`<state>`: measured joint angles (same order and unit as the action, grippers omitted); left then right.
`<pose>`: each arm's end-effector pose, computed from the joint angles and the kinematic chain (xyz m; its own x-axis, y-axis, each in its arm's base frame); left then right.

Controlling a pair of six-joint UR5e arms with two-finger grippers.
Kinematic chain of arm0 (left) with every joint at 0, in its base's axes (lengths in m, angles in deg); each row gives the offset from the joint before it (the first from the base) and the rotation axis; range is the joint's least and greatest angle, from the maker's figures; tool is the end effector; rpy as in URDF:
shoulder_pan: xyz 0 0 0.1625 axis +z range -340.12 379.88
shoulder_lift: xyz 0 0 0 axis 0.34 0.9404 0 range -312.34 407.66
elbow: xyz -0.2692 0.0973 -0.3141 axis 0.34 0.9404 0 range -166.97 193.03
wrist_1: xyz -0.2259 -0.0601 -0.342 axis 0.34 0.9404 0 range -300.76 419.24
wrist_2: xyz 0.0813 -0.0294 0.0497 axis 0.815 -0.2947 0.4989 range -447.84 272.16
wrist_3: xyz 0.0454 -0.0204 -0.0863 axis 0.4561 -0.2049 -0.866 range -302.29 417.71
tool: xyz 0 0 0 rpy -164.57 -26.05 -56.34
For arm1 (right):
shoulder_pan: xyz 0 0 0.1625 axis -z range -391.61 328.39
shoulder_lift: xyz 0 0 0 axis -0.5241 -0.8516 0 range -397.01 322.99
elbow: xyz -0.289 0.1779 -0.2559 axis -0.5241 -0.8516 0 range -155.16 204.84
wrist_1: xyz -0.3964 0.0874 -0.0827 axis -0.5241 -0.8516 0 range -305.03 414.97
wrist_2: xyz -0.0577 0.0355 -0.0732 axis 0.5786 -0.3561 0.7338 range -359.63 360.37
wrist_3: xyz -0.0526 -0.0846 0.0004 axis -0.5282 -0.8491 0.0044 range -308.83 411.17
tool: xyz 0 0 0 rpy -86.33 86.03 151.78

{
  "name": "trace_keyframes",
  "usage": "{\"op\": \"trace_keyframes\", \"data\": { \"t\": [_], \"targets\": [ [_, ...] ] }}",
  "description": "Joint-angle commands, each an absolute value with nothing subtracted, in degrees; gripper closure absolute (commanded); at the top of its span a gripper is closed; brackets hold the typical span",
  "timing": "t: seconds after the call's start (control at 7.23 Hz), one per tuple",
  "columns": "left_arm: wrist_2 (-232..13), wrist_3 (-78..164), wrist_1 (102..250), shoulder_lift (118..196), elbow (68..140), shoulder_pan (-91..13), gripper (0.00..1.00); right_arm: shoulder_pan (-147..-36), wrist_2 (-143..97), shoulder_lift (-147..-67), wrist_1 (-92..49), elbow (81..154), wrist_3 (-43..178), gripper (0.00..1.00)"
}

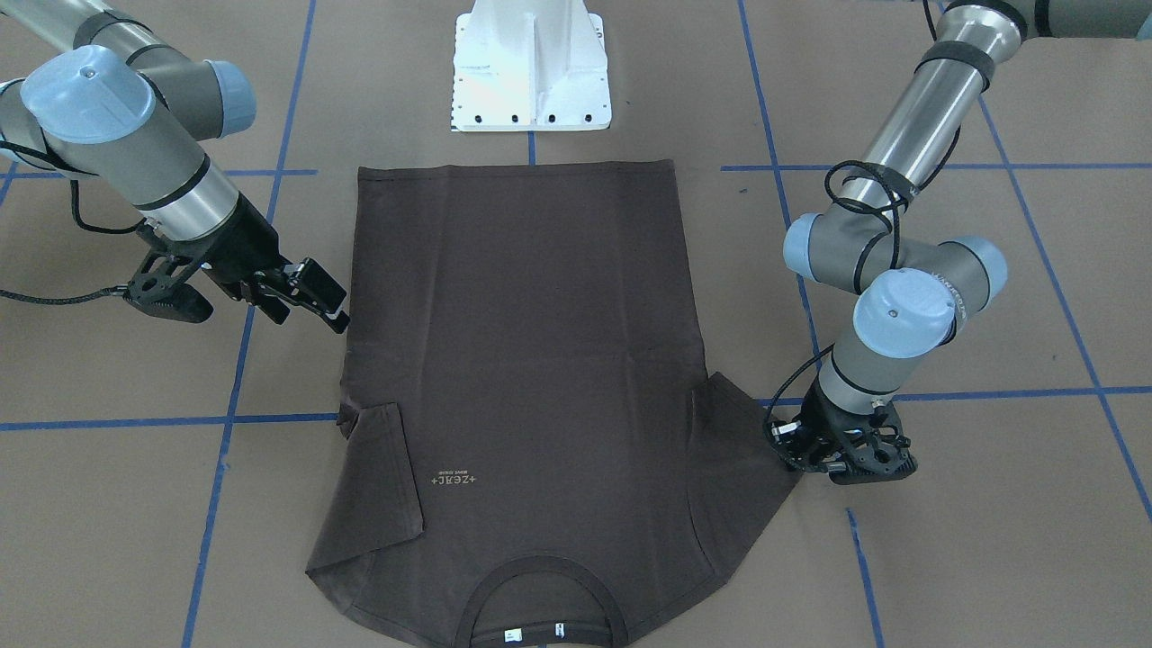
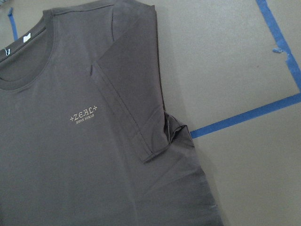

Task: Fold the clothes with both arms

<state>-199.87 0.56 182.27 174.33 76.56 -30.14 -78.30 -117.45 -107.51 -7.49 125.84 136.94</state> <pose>0.4249 -0.6560 0.4329 0.6891 -0.0391 -0.7237 0.2041 0.9686 0.1421 -0.3535 -0.5016 0.3260 0.3894 0.3181 0.8644 -0.3441 0.9208 -0.1838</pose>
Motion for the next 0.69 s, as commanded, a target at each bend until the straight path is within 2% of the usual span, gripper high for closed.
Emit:
{"op": "trace_keyframes", "data": {
  "t": [0.0,0.28,0.55],
  "targets": [
    [-203.4,2.2,180.4,174.5,78.0,-30.3,1.00,-77.8,-117.1,-107.0,-7.4,125.8,137.3,0.00],
    [-205.3,1.9,176.2,174.6,83.1,-30.5,1.00,-76.5,-115.4,-106.8,-7.4,125.8,137.3,0.00],
    [-204.9,0.9,175.9,175.4,83.3,-30.3,1.00,-75.8,-114.4,-107.2,-7.4,125.8,137.3,0.00]
  ]
}}
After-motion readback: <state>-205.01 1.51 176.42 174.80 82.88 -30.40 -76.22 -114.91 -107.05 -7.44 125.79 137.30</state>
